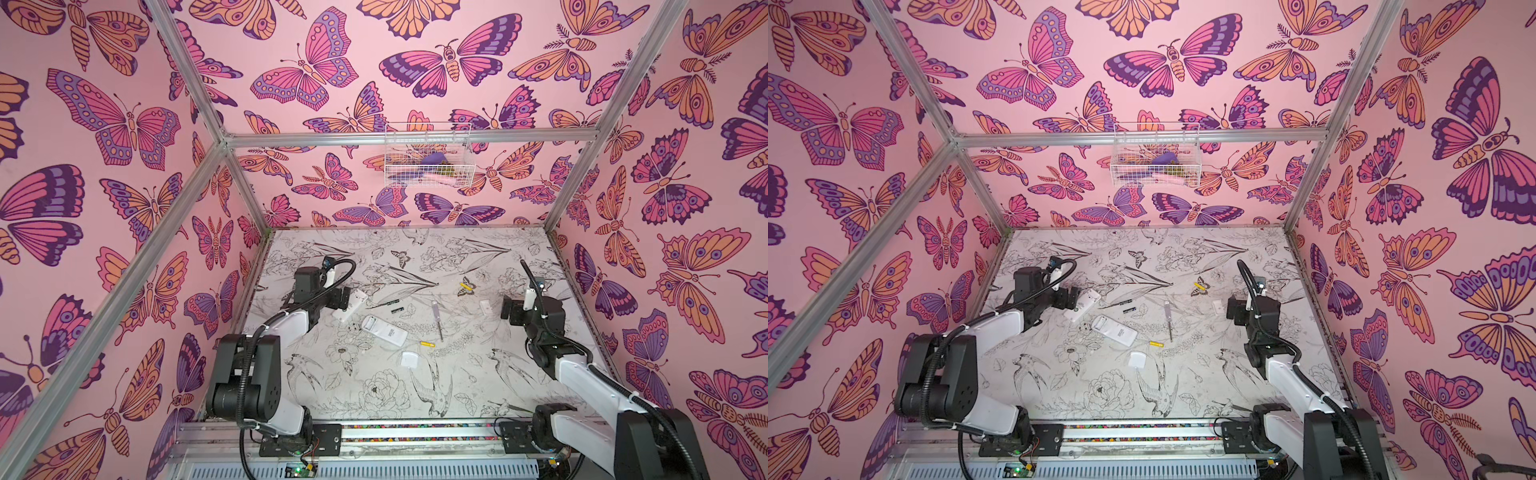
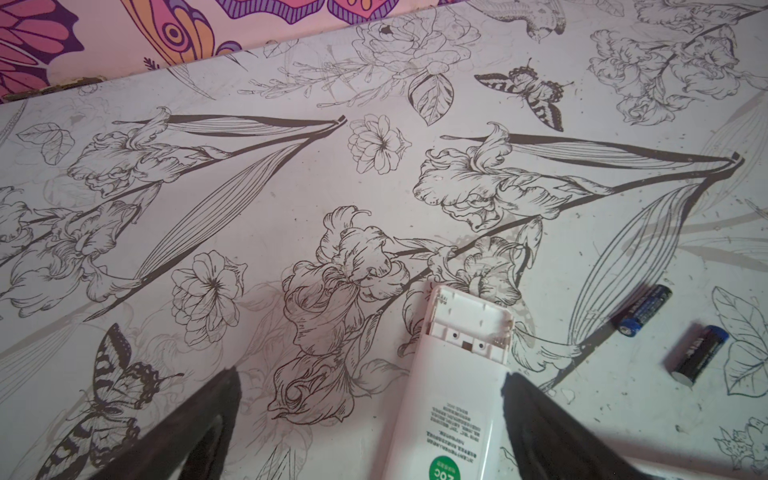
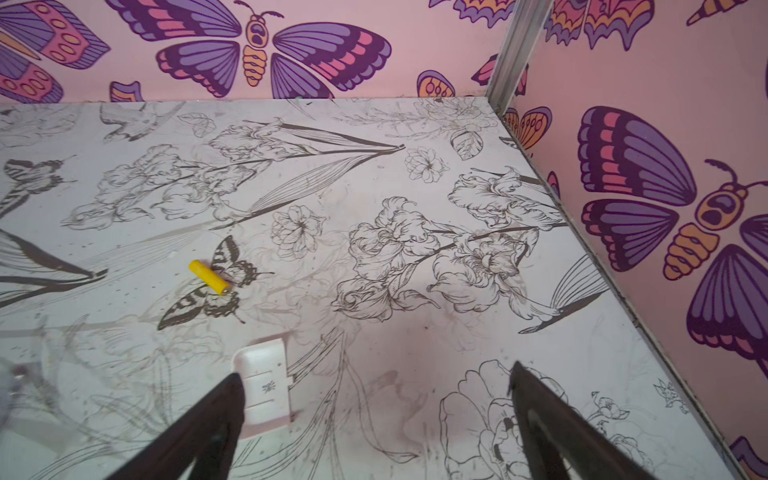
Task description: Unload the batteries from the remote control
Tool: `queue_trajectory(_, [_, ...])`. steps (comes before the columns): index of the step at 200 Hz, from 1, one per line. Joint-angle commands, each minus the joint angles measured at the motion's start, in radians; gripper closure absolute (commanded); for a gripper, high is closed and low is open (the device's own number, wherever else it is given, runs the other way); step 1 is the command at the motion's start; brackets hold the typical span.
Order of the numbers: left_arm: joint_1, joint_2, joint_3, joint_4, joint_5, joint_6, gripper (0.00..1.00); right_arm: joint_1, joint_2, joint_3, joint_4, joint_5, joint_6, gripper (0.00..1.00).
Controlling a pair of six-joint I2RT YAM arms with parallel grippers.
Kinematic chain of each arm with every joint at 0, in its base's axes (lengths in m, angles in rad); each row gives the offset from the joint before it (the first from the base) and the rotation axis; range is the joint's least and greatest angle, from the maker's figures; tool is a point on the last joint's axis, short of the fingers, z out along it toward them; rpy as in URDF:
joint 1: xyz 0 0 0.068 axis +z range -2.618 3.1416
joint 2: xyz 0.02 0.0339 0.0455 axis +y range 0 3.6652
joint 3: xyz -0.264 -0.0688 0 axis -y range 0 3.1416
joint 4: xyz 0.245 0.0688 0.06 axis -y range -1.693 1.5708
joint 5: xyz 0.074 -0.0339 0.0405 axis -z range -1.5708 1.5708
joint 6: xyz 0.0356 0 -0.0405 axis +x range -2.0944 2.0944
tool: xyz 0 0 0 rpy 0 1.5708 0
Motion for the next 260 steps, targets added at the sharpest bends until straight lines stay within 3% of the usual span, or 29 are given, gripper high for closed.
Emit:
queue_trajectory(1, [0.016, 0.030, -0.055, 0.111, -0.016, -0.027, 0.00, -0.064, 0.071, -0.003, 0.158, -0.073, 0.002, 0.00])
queue_trajectory(53, [0.049, -0.007, -0.158, 0.265, -0.018, -0.067, 0.00, -0.124, 0.207, 0.004, 0.292, -0.163, 0.070, 0.01])
queue_trajectory(73, [0.048, -0.029, -0.217, 0.366, -0.043, -0.077, 0.00, -0.123, 0.228, 0.033, 0.257, -0.193, 0.069, 0.01])
queue_trajectory(119, [0.056, -0.023, -0.299, 0.526, -0.107, -0.116, 0.01, -0.122, 0.432, -0.051, 0.643, -0.231, 0.076, 0.01])
queue_trajectory(147, [0.059, 0.024, -0.369, 0.704, -0.126, -0.124, 0.00, -0.104, 0.402, 0.021, 0.448, -0.209, 0.057, 0.01])
queue_trajectory(191, [0.078, 0.002, -0.343, 0.613, -0.094, -0.143, 0.00, -0.095, 0.406, 0.027, 0.445, -0.194, 0.053, 0.01])
queue_trajectory(260, [0.063, 0.003, -0.354, 0.641, -0.128, -0.132, 0.00, -0.093, 0.404, 0.023, 0.451, -0.194, 0.051, 0.01])
